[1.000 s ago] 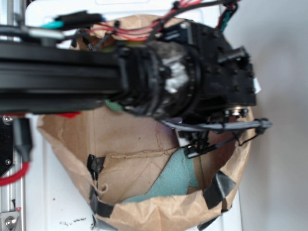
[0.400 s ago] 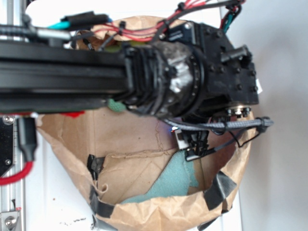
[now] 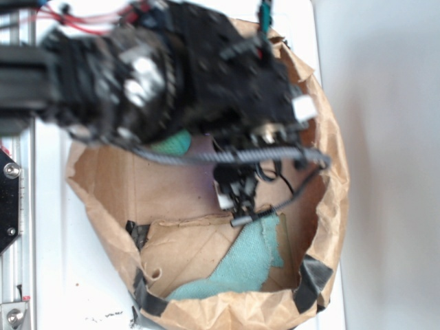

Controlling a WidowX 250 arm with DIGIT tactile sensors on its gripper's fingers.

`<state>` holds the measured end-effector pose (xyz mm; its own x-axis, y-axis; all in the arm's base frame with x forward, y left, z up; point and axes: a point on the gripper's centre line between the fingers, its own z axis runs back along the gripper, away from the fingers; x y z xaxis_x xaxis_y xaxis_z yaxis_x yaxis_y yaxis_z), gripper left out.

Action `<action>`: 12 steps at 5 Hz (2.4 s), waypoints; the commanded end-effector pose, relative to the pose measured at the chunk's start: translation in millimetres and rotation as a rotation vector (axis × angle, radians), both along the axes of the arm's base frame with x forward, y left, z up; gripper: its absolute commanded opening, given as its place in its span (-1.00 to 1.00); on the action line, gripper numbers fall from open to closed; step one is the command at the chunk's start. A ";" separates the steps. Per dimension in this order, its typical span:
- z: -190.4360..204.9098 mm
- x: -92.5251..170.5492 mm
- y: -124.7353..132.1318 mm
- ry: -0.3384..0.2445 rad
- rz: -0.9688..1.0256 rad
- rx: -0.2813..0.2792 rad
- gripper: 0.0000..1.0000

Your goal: Grab the green sponge.

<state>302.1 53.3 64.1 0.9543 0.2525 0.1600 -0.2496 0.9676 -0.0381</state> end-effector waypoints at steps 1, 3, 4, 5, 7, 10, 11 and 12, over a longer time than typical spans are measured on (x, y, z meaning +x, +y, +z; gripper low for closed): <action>18.6 15.1 21.8 -0.071 0.086 0.022 1.00; 20.7 30.3 22.7 -0.069 0.128 0.023 1.00; 21.7 37.1 20.6 -0.081 0.145 0.034 1.00; 18.3 41.5 18.4 -0.072 0.148 0.059 1.00; 18.2 41.7 15.0 -0.069 0.149 0.075 -0.52; 18.3 35.9 15.5 -0.031 0.135 0.074 -1.00; 31.5 28.5 12.7 -0.002 0.112 0.071 -1.00; 47.9 20.6 8.1 0.047 0.099 0.093 -1.00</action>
<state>312.7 63.0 84.8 0.9346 0.3525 0.0480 -0.3554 0.9310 0.0833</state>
